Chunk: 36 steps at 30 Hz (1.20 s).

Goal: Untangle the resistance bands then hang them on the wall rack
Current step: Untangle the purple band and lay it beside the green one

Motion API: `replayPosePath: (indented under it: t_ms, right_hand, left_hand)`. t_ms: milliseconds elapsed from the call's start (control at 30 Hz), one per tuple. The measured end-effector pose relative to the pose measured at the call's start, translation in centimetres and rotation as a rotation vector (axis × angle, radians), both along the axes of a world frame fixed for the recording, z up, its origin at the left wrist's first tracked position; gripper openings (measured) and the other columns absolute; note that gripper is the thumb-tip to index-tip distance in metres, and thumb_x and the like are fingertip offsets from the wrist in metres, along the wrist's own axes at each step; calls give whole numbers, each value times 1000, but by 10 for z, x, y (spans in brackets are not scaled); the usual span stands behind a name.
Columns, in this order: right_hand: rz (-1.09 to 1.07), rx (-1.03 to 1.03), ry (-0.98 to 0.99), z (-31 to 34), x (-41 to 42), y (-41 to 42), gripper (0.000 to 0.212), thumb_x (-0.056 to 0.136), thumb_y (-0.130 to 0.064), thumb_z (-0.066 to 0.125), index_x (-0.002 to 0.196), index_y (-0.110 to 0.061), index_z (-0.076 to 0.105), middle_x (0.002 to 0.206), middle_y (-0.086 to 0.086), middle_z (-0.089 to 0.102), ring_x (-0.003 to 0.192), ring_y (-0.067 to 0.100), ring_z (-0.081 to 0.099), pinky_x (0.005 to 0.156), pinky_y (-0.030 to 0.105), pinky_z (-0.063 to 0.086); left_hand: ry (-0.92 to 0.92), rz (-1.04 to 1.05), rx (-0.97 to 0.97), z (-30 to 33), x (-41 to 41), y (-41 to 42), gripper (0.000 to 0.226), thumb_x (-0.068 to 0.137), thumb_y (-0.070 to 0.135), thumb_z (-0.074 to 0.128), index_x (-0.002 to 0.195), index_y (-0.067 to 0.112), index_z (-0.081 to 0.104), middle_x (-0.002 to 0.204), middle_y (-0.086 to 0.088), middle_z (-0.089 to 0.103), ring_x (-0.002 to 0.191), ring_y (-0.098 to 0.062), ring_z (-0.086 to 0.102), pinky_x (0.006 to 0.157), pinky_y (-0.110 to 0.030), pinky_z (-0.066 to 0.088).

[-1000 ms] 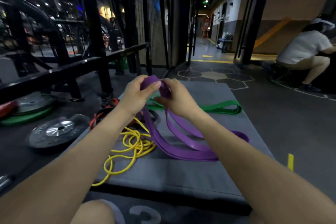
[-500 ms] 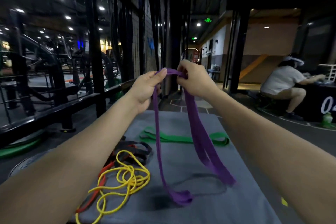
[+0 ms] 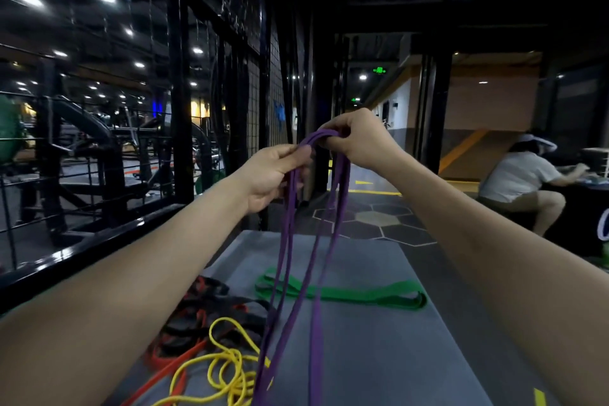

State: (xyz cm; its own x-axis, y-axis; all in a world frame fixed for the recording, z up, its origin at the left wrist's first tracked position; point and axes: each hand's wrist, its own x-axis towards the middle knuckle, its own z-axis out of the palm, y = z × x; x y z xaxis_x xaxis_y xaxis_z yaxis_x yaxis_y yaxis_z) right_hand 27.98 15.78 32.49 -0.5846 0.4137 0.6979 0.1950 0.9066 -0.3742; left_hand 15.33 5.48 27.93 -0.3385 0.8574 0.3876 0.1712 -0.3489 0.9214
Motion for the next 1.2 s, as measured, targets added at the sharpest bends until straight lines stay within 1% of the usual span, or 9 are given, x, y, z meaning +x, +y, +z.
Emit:
replayPosePath:
  t_ms: [133,333,500,600,667,800,933,1033,1200]
  right_hand:
    - [35,-18,67,2,-15,2,15,84,-21,66,97,-15,72,77,2,68,66,11,59,58,20,49]
    - [-52,140,-5,-1,-26,3,17,86,-20,62,100,-17,71,81,-2,64,64,3,52,48,1,35]
    - [-95,176,-6,-9,-36,6,21,84,-14,58,99,-18,73,87,3,68,77,15,58,65,22,39]
    - [-120,164,47,-12,-39,11,20,81,-11,57,89,-19,73,71,0,63,69,19,57,61,28,42]
    - [-142,170,77,-13,-40,17,18,80,-10,56,77,-19,71,60,-4,54,63,19,51,57,28,37]
    - [-215,128,133,-16,-38,29,16,84,-17,56,76,-18,70,78,7,57,60,21,50,58,29,37]
    - [-263,38,188,-16,-29,39,16,86,-21,56,83,-19,72,93,9,63,66,24,57,61,33,45]
    - [-265,-2,195,-17,-22,39,17,86,-21,56,86,-17,72,87,11,64,68,21,53,65,38,49]
    - [-243,-49,206,-16,-15,34,18,89,-19,56,88,-12,73,75,6,67,67,24,64,68,44,56]
  left_hand:
    - [8,16,39,6,-8,4,8,91,23,54,93,20,61,86,0,58,80,-15,54,74,-29,47]
    - [16,8,46,5,-17,9,15,92,25,54,101,17,62,94,0,66,89,-17,61,68,-27,50]
    - [42,7,48,-6,-14,18,24,94,27,51,111,11,56,98,-1,65,89,-13,61,75,-28,49]
    - [166,8,105,-8,-7,24,4,91,12,56,95,13,57,87,-2,58,77,-6,57,73,-17,45]
    - [252,62,118,-12,-4,32,15,88,6,60,101,8,55,81,0,57,66,1,56,63,-9,45]
    - [268,126,24,-31,4,48,40,89,5,57,125,7,39,98,-2,62,87,-10,57,67,-8,45]
    - [252,90,-5,-56,10,64,26,96,15,47,120,14,38,85,6,58,75,-7,55,70,-22,42]
    - [174,77,-15,-58,12,72,14,98,19,43,111,18,41,92,4,59,85,-12,58,72,-27,40]
    - [188,13,-20,-56,15,74,39,96,35,46,120,6,46,105,-6,60,88,-11,60,78,-19,47]
